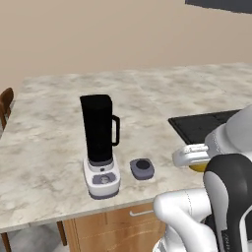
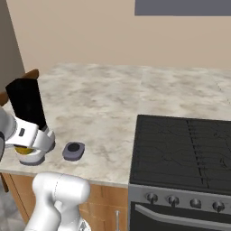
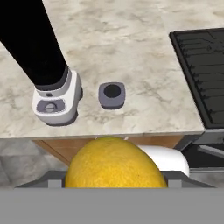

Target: Grab the lemon and lime from the fridge, place them in the blender, close the lid, and turn on the blender to create a marinade.

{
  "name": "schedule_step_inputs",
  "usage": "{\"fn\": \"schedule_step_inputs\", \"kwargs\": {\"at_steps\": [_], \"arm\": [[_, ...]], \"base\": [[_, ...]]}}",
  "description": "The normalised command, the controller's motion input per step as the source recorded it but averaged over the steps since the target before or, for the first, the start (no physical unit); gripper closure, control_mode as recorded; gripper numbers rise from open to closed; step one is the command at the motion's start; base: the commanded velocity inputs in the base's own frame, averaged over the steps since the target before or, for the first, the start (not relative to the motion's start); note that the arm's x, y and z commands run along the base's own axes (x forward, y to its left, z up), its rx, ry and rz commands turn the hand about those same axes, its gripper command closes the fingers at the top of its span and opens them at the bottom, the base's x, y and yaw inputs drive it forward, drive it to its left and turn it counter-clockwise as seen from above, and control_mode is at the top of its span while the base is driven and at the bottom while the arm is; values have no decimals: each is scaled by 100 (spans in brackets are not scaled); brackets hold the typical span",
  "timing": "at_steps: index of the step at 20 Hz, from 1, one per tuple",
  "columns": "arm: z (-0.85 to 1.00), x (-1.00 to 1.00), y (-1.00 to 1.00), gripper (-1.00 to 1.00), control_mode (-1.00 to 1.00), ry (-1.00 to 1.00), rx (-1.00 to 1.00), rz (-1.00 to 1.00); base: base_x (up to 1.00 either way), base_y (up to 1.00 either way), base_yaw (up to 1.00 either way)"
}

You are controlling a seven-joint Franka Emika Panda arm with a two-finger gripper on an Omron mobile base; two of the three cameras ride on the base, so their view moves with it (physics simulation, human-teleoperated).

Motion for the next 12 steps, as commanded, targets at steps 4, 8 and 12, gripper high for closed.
{"fn": "schedule_step_inputs", "kwargs": {"at_steps": [4,8,12], "arm": [[40,0,5,100,-100,0,2,0],[92,32,48,100,-100,-7,1,0],[64,56,72,100,-100,-7,0,0]], "base": [[0,0,0],[0,0,0],[0,0,0]]}}
